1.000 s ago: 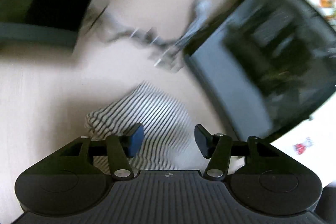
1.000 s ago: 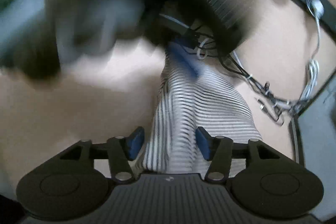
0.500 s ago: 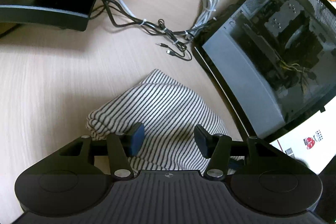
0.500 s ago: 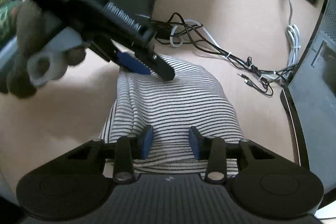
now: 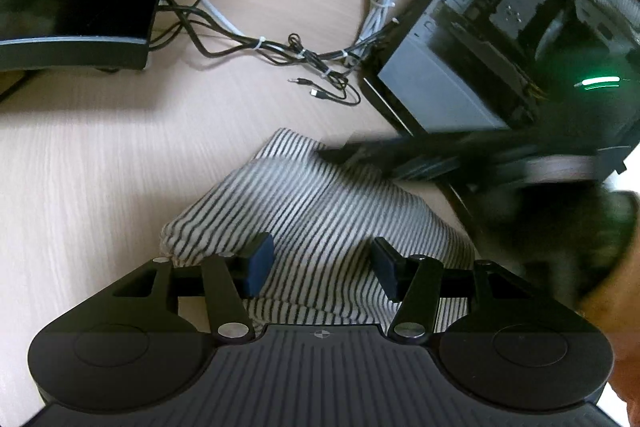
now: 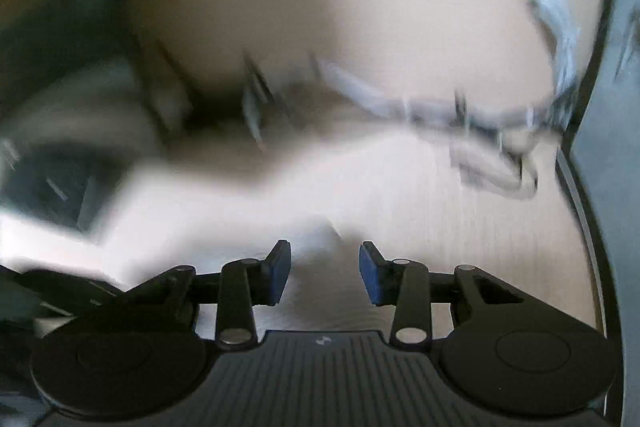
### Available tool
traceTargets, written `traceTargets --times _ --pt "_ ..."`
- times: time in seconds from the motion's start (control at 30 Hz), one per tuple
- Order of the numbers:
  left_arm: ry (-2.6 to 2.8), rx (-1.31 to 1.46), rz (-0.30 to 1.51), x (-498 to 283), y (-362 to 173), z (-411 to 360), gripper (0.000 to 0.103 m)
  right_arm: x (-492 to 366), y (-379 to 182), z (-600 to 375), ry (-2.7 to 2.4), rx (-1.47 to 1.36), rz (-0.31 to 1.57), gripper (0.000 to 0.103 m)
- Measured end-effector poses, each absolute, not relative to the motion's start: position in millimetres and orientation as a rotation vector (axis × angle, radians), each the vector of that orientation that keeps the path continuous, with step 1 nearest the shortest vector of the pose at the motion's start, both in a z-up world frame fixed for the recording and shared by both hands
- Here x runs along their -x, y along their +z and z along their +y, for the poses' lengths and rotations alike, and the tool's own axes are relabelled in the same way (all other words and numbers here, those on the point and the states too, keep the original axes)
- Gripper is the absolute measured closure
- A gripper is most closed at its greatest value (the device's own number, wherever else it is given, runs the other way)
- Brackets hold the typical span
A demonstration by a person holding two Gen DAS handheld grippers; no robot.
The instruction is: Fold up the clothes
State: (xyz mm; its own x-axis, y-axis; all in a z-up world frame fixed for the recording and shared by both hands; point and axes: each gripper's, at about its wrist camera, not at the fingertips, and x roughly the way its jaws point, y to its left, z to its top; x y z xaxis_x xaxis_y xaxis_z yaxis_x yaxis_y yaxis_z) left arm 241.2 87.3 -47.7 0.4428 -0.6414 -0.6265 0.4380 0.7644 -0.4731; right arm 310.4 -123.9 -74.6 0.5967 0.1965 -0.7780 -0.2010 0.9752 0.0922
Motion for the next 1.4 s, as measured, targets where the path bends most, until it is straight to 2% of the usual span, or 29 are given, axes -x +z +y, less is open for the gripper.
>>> traceTargets --times 0.07,0.3,0.47,0.53,0.73,0.83,0.9,0.97,1.0,1.03,1.17,1.23,1.3,1.4 --pt "-0.681 0.245 0.88 -239.6 -47.8 87.2 0.044 -309.3 -88.4 -127.0 0.213 -0.01 0.905 0.053" --pt "-0.694 0.267 0.873 -237.0 -49.0 92.4 0.043 -255.2 -54.4 -146.7 0.213 -0.069 0.783 0.05" --pt "-0.709 0.262 0.857 -233.4 -50.2 91.6 0.043 -187.5 -74.8 -134.8 0.111 0.001 0.772 0.046" --pt "-0.711 0.257 0.848 -230.3 -49.8 89.7 0.04 -165.2 -76.2 -117.5 0.084 0.058 0.748 0.044" --pt "-0.591 0.317 0.828 -207.2 -30.6 94.8 0.037 -152.7 -72.7 -108.5 0.077 0.094 0.773 0.044" --pt "-0.503 0.336 0.799 -186.1 -16.1 96.8 0.026 -156.2 -74.1 -111.1 0.12 0.131 0.765 0.044" --pt "-0.472 0.333 0.819 -175.6 -14.5 90.3 0.024 -156.6 -75.8 -118.1 0.165 0.124 0.752 0.042" --pt "-0.457 0.319 0.841 -167.9 -19.0 79.7 0.03 -159.1 -76.8 -130.8 0.226 0.094 0.742 0.04" --pt "-0.439 0.315 0.857 -164.9 -22.7 74.0 0.04 -160.7 -76.3 -139.0 0.258 0.07 0.739 0.04" --pt "-0.408 0.317 0.877 -162.2 -27.1 68.6 0.042 -162.8 -75.4 -148.1 0.285 0.037 0.738 0.039" --pt "-0.317 0.358 0.895 -152.0 -33.9 58.0 0.041 -170.8 -67.8 -179.9 0.383 -0.049 0.721 0.036" --pt "-0.288 0.396 0.873 -146.8 -34.3 56.5 0.046 -174.1 -67.0 -188.6 0.425 -0.042 0.705 0.036" --pt "-0.311 0.458 0.818 -138.9 -31.1 54.9 0.074 -176.6 -67.8 -193.0 0.465 -0.032 0.693 0.036" --pt "-0.347 0.498 0.735 -128.6 -24.1 45.1 0.075 -181.2 -70.2 -198.9 0.515 -0.027 0.682 0.036"
